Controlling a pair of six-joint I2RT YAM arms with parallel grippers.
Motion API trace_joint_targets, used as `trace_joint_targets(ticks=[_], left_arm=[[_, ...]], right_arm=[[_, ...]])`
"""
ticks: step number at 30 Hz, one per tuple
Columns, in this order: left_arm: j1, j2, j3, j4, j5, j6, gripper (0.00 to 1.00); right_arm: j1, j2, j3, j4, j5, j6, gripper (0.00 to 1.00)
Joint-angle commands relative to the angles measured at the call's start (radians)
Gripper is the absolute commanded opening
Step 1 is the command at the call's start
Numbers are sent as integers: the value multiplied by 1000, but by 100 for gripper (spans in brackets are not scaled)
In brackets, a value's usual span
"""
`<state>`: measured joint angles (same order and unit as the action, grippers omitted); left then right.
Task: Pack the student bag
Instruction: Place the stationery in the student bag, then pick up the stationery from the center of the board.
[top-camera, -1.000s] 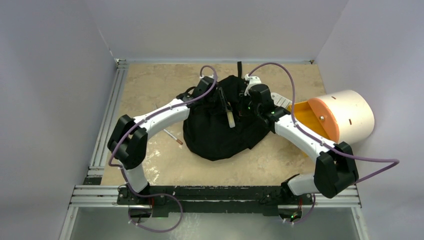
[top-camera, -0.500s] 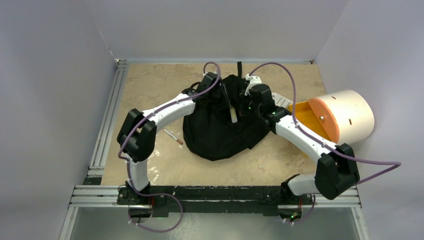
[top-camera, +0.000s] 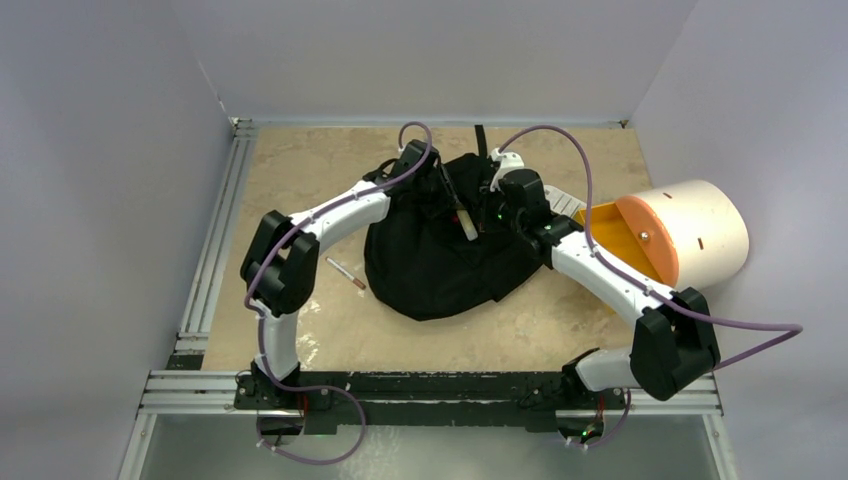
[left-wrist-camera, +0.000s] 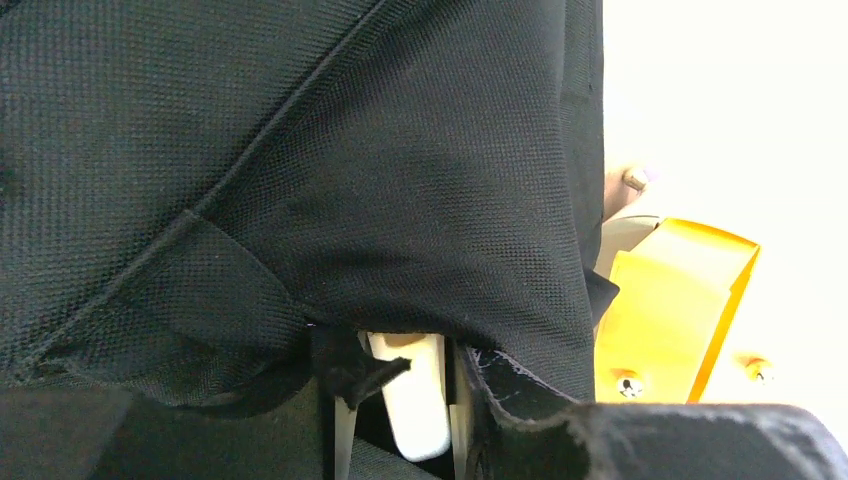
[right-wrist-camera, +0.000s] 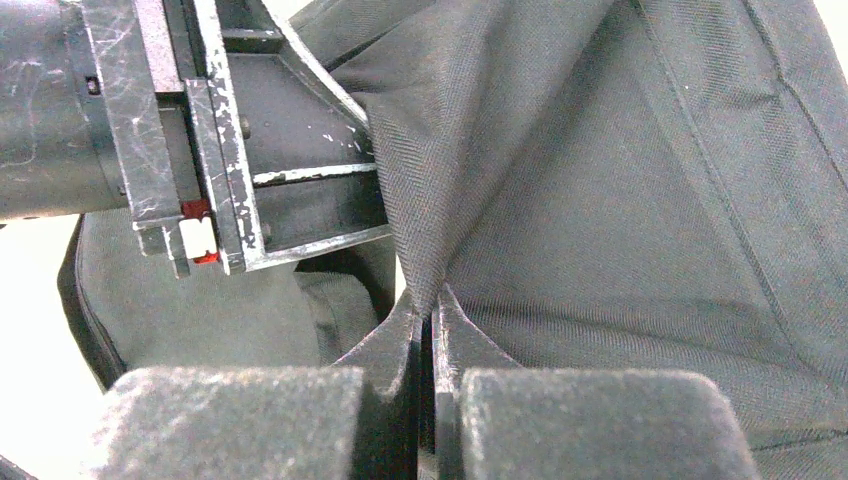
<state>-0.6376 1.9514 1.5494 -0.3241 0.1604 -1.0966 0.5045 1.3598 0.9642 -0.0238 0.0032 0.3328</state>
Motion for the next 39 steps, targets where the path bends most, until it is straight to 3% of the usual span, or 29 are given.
trace_joint_targets(ticks=[1,5,11,16,25,30,34,39], left_arm=[[19,25,51,40,-24,-23,36],[19,10,44,33,-22,-14,45],[18,-74,-13,32,-16,19,46],[18,-225,-172,135,70,103,46],[19,-565,-454,129,87,352,46],[27,-756,-580,-62,-135,330,49],[28,-875,-626,-328,-383,168,54],[34,-970,-712,-470,-519,45,60]], right_arm=[[14,-54,14,43,-81,20,0],[13,-51,10,45,-76,16,0],[13,-49,10,46,-60,11,0],[13,-53,8,26,-58,6,0],[14,-55,4,25,-24,7,0],[13,-57,5,25,-8,1,0],[13,-59,2,25,-6,-7,0],[13,-64,-4,25,14,-11,0]])
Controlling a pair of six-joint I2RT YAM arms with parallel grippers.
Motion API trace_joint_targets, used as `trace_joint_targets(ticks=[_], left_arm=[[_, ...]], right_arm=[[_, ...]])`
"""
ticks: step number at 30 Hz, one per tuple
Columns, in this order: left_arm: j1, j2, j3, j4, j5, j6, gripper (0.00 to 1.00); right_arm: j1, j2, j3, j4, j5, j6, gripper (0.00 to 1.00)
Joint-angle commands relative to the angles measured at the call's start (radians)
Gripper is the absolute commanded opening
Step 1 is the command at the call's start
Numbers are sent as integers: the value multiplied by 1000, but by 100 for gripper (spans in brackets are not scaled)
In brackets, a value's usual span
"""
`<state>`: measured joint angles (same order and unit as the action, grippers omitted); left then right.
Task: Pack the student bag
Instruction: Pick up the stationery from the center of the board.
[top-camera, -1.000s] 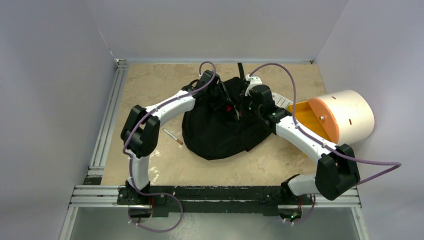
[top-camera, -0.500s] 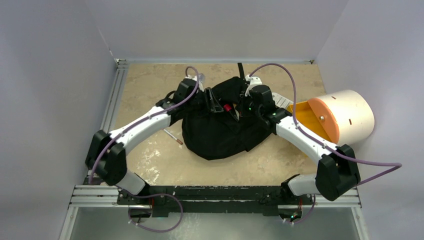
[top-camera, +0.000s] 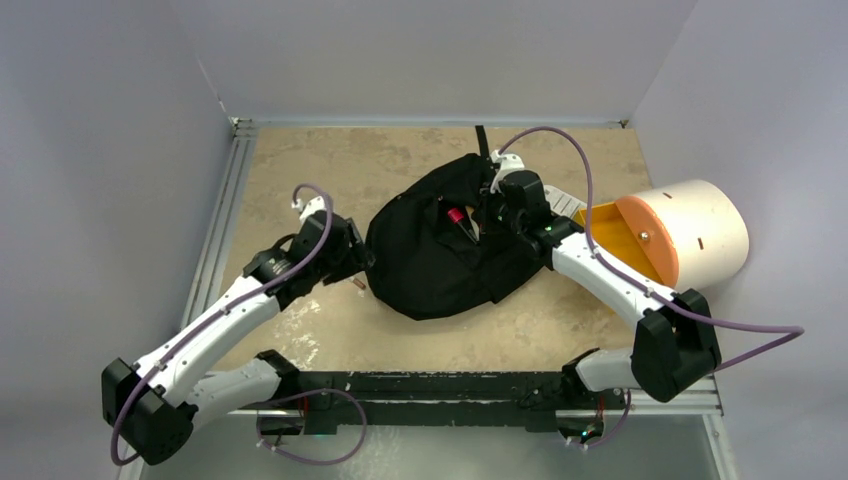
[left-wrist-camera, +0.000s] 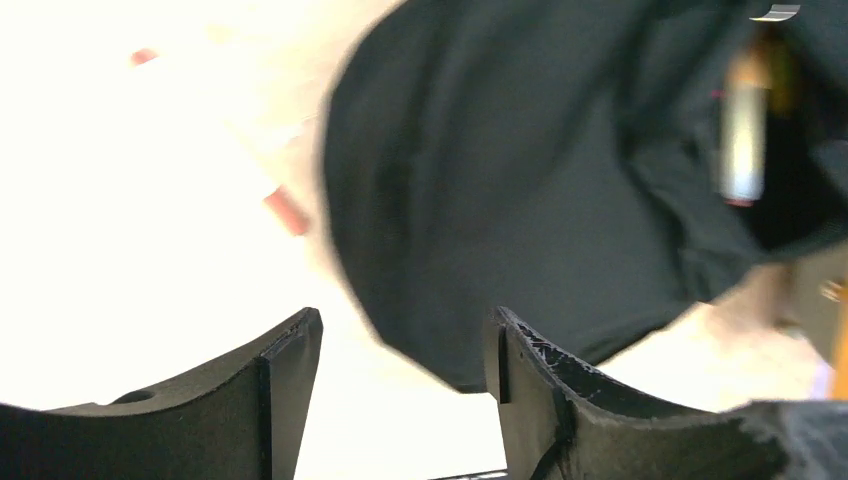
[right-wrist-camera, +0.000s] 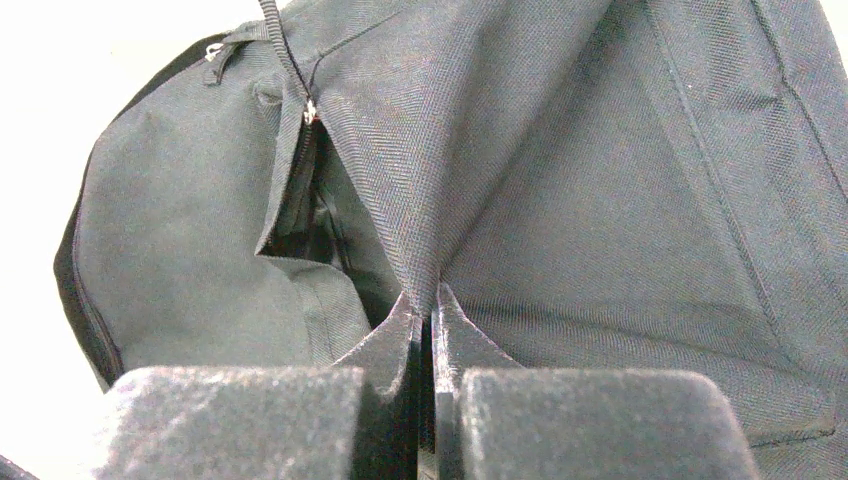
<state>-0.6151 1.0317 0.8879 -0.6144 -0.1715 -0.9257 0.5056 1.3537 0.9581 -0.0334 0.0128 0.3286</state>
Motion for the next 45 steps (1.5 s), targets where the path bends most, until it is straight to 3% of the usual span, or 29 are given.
trace_joint_targets(ticks=[1,5,10,20,29,45], left_arm=[[14,-52,-60,-194,-196,-139,60],[53,-8,-84,-230,-225,-202,65],[168,95,-117,-115,-132,-124,66],[198,250,-105,37,-97,-85,73],[222,398,-41,52,-125,-88,63],[227,594,46,5,-157,-104,61]], right_arm=[[13,-58,2,35,2,-7,0],[12,-53,4,35,-2,-7,0],[11,-58,8,35,-4,-10,0],[13,-62,3,13,-6,-11,0],[12,-54,3,14,-11,-13,0],[11,-59,-16,23,-5,-11,0]])
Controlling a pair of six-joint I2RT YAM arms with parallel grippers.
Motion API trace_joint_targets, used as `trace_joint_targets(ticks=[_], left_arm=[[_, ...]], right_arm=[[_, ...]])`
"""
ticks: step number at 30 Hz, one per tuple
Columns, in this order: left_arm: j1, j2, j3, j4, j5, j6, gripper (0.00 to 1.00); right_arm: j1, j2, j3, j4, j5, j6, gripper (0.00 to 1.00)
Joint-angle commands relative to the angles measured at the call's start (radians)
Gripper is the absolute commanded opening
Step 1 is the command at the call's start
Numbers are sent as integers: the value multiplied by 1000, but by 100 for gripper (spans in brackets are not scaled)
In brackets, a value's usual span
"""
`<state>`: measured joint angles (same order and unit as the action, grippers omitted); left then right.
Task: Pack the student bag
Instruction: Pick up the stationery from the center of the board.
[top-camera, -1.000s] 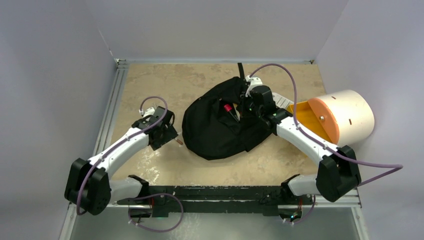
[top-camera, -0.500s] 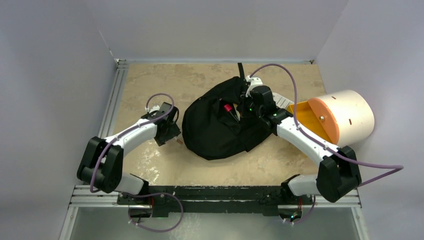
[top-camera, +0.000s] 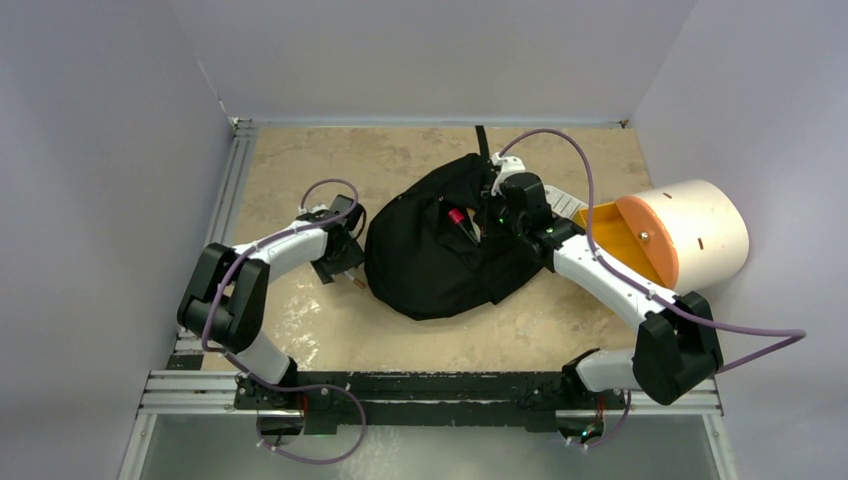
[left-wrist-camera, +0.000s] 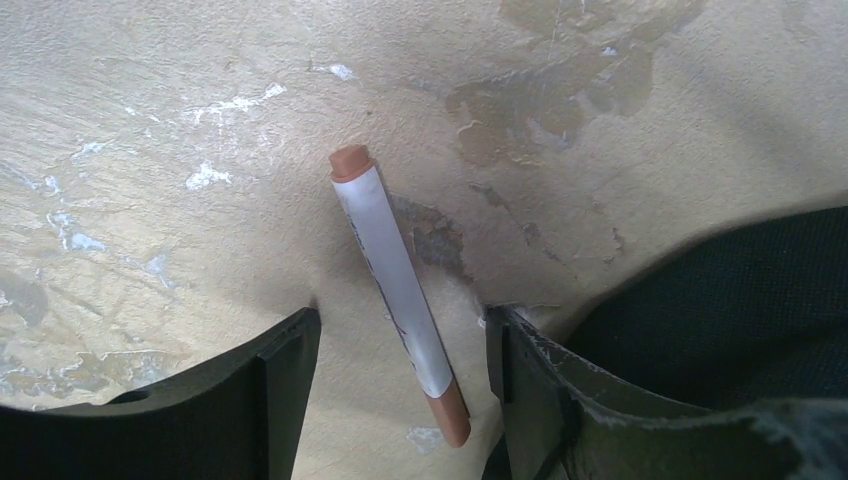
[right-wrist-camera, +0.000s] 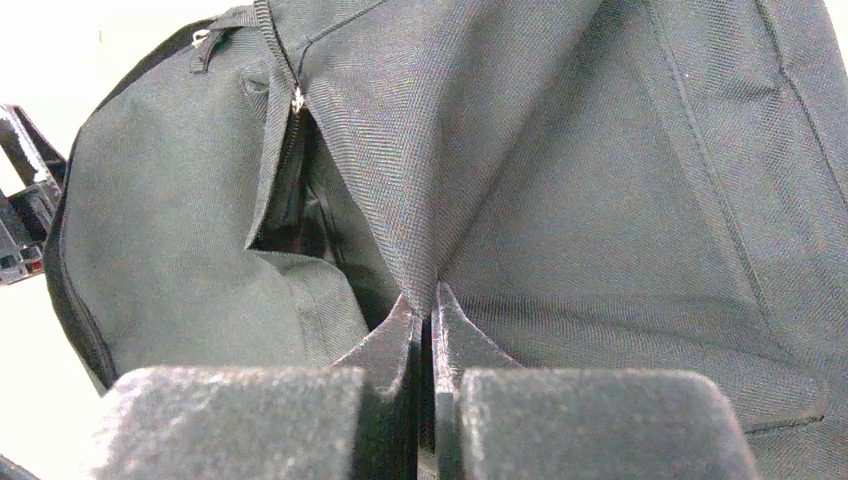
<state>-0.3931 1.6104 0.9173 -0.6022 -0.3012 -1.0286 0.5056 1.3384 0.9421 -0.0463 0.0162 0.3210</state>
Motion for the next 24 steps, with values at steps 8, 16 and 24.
trace_joint_targets(ticks=[8,16,24], left_arm=[[5,16,-18,-9,-36,0,38],[5,-28,-22,-18,-50,21,8],[-1,-151,28,-98,-58,29,0]], right_arm=[[11,-40,0,40,-10,-2,0],[12,-43,-2,39,-13,0,0],[12,-46,0,37,-12,0,0]])
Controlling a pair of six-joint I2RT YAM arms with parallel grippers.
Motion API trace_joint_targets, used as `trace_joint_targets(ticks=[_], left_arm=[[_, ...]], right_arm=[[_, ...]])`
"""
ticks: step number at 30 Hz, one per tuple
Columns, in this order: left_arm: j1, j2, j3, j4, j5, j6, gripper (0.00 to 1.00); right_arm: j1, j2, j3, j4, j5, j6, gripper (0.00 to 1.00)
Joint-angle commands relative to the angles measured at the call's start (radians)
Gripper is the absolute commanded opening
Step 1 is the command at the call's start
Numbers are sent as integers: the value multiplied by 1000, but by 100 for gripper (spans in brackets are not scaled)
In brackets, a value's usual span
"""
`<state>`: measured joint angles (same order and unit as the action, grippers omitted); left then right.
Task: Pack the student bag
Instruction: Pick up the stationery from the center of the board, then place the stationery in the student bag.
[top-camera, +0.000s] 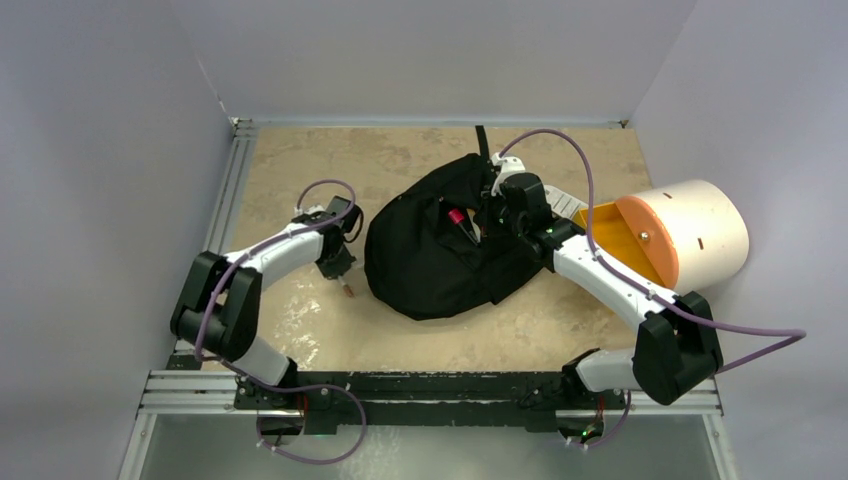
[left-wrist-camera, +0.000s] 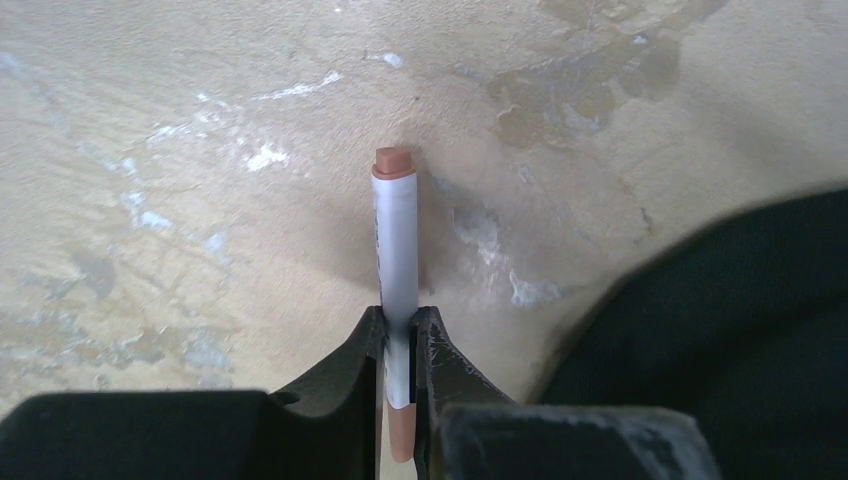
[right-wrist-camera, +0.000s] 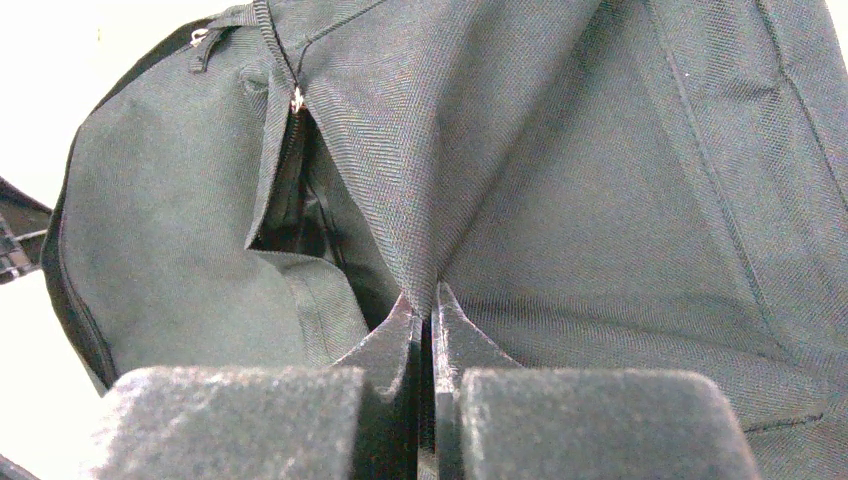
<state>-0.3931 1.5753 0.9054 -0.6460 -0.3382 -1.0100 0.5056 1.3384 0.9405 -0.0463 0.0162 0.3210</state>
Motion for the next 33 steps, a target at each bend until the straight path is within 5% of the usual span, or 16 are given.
trace_joint_targets(ticks=[1,9,19,33], left_arm=[[-8,-160,47,-54,-18,10,0],[-145,-384,88,234,196,82,0],[-363,-105,243,482,312,77,0],[-378,211,532,466,372,128,0]], right_arm=[[12,-45,1,37,-12,0,0],[12,-38,3,42,-15,4,0],[11,-30,10,42,-15,4,0],[12,-44,0,42,-15,5,0]])
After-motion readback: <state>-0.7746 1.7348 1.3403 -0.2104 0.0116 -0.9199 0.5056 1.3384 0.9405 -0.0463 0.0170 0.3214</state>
